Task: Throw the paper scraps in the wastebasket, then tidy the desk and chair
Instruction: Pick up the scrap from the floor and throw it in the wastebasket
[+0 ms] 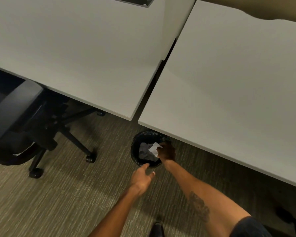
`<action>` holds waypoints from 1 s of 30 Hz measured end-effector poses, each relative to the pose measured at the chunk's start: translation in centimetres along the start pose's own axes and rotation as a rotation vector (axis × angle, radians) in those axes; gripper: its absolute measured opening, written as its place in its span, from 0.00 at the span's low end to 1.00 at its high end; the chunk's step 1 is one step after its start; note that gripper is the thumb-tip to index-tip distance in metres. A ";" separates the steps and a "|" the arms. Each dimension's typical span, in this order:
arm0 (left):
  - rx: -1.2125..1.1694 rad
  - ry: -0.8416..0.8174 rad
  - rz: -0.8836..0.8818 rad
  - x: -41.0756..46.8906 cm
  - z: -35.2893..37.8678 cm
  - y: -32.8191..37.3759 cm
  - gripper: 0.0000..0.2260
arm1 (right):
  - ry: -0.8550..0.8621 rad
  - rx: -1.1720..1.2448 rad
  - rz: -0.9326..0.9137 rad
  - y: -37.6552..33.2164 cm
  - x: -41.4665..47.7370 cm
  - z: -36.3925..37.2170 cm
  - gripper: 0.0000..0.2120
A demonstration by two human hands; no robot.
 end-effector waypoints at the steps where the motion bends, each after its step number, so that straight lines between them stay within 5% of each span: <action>1: 0.004 0.001 -0.003 0.2 -0.3 -0.1 0.25 | -0.028 0.048 0.013 -0.1 0.2 0.2 0.16; 30: 0.199 -0.002 0.123 -4.7 3.3 5.9 0.26 | -0.054 0.117 0.050 5.0 -10.9 -7.0 0.14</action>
Point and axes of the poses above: each hand's wrist, its own x-axis towards the middle knuckle, its own z-axis out of the palm, y = z × x, the point moved 4 cm from there along x, towards the middle knuckle, and after that the axes turned 1 degree about x, right-handed, at the moved point
